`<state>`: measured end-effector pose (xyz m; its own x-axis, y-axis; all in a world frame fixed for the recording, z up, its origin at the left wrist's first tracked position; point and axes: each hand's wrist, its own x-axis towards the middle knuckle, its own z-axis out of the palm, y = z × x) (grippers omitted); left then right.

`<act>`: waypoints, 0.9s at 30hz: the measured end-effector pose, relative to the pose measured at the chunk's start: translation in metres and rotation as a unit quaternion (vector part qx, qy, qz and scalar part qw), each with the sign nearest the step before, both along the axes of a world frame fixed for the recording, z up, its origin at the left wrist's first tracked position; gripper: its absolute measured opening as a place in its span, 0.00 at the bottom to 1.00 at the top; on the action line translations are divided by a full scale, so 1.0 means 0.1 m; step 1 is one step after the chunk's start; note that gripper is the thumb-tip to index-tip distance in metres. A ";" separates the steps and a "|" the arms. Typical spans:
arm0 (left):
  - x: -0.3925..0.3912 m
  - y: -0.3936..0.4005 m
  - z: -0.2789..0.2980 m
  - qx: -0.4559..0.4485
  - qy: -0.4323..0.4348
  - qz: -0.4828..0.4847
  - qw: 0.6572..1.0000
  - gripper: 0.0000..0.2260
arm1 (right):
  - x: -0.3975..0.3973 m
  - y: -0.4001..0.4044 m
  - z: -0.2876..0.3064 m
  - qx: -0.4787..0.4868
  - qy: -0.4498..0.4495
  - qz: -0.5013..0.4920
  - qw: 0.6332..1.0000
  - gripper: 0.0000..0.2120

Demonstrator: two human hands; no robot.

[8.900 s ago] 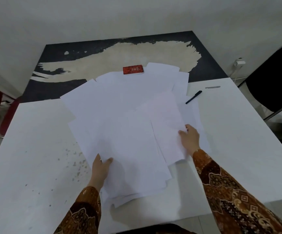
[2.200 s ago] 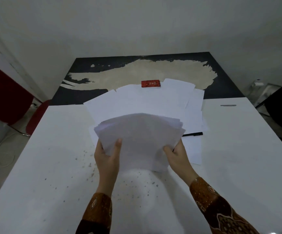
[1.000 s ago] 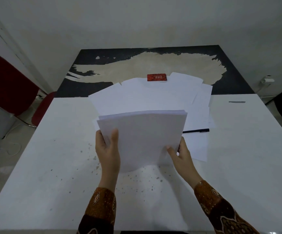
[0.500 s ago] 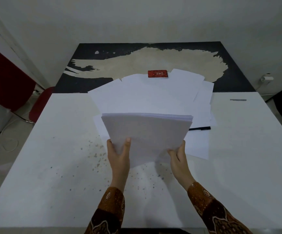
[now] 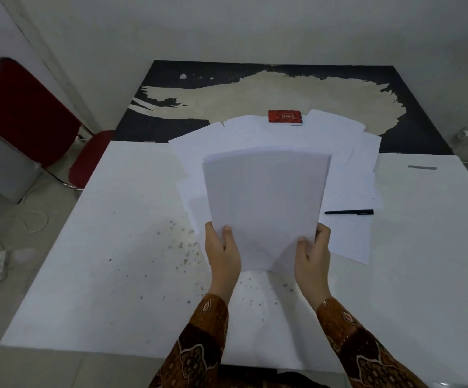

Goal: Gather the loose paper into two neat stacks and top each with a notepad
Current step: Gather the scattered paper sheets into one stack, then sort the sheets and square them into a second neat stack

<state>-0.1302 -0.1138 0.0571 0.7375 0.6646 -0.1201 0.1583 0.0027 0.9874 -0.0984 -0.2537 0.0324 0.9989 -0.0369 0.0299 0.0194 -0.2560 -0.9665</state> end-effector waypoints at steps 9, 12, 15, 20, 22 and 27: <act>-0.42 1.42 -0.17 0.134 0.149 0.012 0.980 0.08 | -0.36 1.21 -0.07 -0.060 0.068 0.091 0.992 0.24; -0.65 2.07 -0.26 0.142 0.216 0.000 0.966 0.04 | -0.55 1.73 -0.19 -0.075 0.096 0.135 0.983 0.23; -0.88 2.67 -0.40 0.152 0.277 -0.015 0.949 0.04 | -0.80 2.28 -0.29 -0.084 0.106 0.180 0.974 0.24; -1.07 3.30 -0.64 0.172 0.335 -0.026 0.926 0.06 | -1.09 2.91 -0.50 -0.108 0.137 0.216 0.961 0.23; -1.09 3.43 -0.69 0.179 0.344 -0.027 0.922 0.11 | -1.11 3.02 -0.55 -0.127 0.158 0.220 0.954 0.25; -1.10 3.52 -0.79 0.217 0.330 -0.030 0.918 0.23 | -1.13 3.12 -0.60 -0.177 0.195 0.188 0.946 0.30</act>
